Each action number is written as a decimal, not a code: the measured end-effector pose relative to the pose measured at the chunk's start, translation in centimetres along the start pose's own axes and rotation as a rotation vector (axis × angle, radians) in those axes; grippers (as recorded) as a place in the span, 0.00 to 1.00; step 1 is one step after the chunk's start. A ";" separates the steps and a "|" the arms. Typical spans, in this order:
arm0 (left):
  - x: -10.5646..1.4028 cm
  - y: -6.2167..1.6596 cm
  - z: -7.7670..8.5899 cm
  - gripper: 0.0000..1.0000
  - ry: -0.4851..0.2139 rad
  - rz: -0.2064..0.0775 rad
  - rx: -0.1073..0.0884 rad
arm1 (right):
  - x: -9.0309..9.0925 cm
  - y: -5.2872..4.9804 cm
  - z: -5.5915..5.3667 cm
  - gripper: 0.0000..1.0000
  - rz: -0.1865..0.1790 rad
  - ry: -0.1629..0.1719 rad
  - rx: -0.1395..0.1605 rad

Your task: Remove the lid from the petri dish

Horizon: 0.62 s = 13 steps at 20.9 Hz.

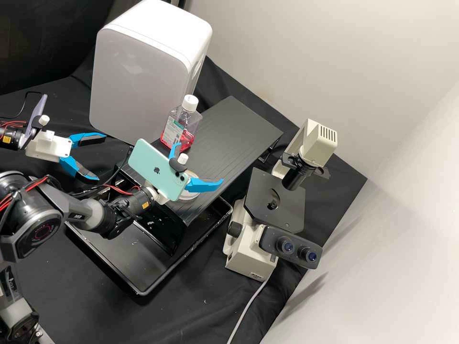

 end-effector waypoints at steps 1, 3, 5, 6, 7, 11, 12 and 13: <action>0.0 0.00 0.0 1.00 0.000 0.000 0.000 | 0.0 0.0 0.0 1.00 0.000 0.000 0.000; 0.0 0.00 0.0 1.00 0.000 0.000 0.000 | 0.0 0.0 0.0 1.00 0.000 0.000 0.000; 0.0 0.00 0.0 1.00 0.000 0.000 0.000 | 0.0 0.0 0.0 1.00 0.000 0.000 0.000; 0.0 0.00 0.0 1.00 0.000 0.000 -0.002 | 0.0 0.0 0.0 1.00 0.000 0.000 0.000; 0.0 0.00 0.0 1.00 0.000 0.000 -0.002 | 0.0 0.0 0.0 1.00 0.000 0.000 0.000; 0.0 0.00 0.0 1.00 0.002 0.001 -0.002 | -0.3 -0.1 0.2 1.00 -0.004 -0.007 0.000; 0.0 0.00 0.0 1.00 0.002 0.001 -0.002 | -0.6 -0.1 0.2 1.00 -0.006 -0.011 0.001; 0.0 0.00 0.0 1.00 0.002 0.001 -0.002 | -0.9 0.0 0.3 1.00 -0.004 -0.013 0.009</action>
